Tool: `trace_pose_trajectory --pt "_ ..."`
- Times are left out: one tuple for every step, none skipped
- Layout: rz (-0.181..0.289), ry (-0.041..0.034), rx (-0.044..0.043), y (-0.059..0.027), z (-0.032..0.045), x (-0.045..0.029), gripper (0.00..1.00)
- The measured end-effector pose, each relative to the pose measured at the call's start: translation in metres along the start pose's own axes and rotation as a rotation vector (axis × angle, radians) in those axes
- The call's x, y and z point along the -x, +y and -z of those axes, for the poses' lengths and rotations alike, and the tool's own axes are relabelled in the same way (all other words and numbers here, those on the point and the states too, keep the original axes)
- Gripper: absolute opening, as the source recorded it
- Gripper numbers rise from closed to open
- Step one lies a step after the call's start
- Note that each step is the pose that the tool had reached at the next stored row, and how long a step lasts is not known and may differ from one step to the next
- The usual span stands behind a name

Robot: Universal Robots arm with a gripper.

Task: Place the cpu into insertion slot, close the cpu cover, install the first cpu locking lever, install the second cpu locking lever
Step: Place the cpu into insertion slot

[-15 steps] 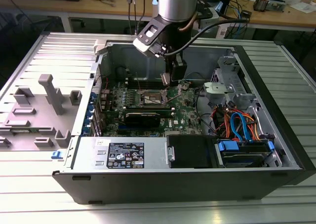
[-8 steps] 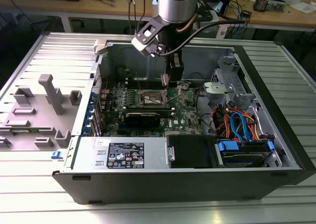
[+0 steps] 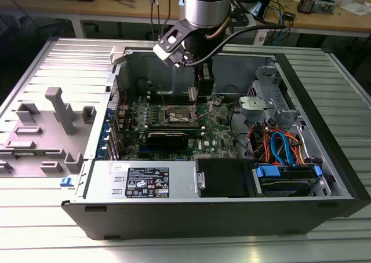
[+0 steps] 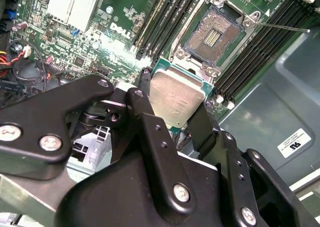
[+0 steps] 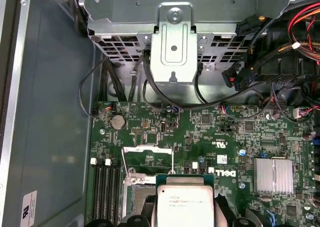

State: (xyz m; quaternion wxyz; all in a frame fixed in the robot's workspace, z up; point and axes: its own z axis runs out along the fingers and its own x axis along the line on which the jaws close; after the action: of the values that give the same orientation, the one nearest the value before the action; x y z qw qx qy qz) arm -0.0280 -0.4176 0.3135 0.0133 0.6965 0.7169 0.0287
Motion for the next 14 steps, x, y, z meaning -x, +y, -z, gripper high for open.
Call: trace_pose_trajectory --pt "0.0 0.0 0.0 0.0 0.0 0.0 0.55" --pt "0.0 0.0 0.0 0.0 0.0 0.0 0.55" --pt "0.0 0.0 0.0 0.0 0.0 0.0 0.55" --pt "0.0 0.0 0.0 0.0 0.0 0.0 0.55" --pt "0.0 0.0 0.0 0.0 0.0 0.0 0.55" --pt "0.0 0.0 0.0 0.0 0.0 0.0 0.55" --pt "0.0 0.0 0.0 0.0 0.0 0.0 0.55" --pt "0.0 0.0 0.0 0.0 0.0 0.0 0.55" --pt "0.0 0.0 0.0001 0.0 0.0 0.0 0.55" --pt "0.0 0.0 0.0 0.0 0.0 0.0 0.55" --pt "0.0 0.0 0.0001 0.0 0.0 0.0 0.55" --pt "0.0 0.0007 0.0003 -0.0007 -0.0005 -0.0009 0.55" --pt "0.0 0.0009 0.0001 -0.0035 -0.0016 -0.0022 0.55" --pt "0.0 0.0008 0.0001 -0.0074 -0.0027 -0.0029 0.55"
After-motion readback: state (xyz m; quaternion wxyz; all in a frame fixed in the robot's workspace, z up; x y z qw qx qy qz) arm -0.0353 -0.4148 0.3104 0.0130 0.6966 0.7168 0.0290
